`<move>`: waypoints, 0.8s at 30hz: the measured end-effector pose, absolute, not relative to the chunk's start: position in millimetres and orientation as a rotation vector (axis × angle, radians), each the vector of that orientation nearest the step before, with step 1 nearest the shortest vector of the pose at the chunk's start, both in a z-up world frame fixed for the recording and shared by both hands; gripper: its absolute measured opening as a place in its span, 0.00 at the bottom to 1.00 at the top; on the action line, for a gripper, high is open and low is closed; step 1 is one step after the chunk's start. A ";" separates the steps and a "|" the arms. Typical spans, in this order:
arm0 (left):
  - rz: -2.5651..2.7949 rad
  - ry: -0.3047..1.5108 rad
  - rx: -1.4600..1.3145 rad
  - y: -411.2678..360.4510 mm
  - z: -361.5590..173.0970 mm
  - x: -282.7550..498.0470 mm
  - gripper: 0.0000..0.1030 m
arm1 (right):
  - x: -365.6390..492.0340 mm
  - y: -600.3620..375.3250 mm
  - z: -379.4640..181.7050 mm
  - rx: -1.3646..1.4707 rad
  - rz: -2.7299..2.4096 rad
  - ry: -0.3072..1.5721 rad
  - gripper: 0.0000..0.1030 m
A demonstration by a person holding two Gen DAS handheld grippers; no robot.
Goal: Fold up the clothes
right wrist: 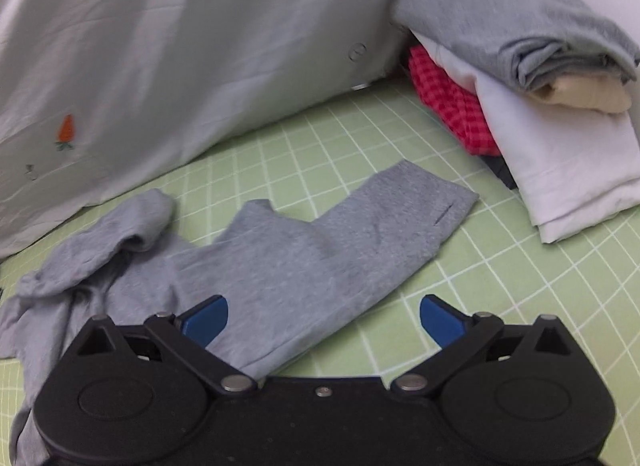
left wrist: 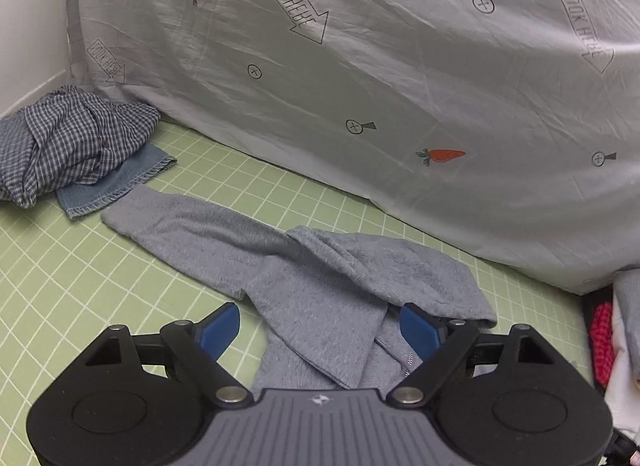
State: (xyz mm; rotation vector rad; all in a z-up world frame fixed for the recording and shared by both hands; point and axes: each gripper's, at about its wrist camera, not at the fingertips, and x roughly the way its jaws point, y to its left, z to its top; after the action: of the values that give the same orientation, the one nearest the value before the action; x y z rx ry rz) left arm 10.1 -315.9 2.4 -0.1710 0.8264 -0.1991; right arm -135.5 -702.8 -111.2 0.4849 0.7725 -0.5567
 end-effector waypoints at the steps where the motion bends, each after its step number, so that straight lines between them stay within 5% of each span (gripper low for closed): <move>1: -0.198 0.836 -0.152 -320.3 0.0 11.0 0.86 | -130.7 -713.0 -116.4 0.485 -0.569 0.797 1.00; 13: -0.275 0.983 -0.006 -389.1 -31.1 23.9 0.86 | -99.6 -785.9 -157.2 0.457 -0.720 0.877 0.86; 15: -0.312 0.982 0.019 -402.1 -30.1 22.3 0.86 | -99.2 -776.7 -157.0 0.386 -0.662 0.873 0.72; 19: -0.383 0.982 0.033 -420.7 -27.9 17.4 0.86 | -106.7 -761.7 -151.7 0.322 -0.568 0.853 0.23; 24: -0.455 0.960 0.034 -432.5 -19.4 3.1 0.86 | -137.9 -747.5 -137.1 0.324 -0.644 0.806 0.16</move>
State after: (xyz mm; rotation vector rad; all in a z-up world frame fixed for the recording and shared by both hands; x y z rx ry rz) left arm 3.1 -432.5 -19.4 0.0341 0.9605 -0.4546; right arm -137.9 -747.5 -137.1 0.3243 0.8062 -0.6440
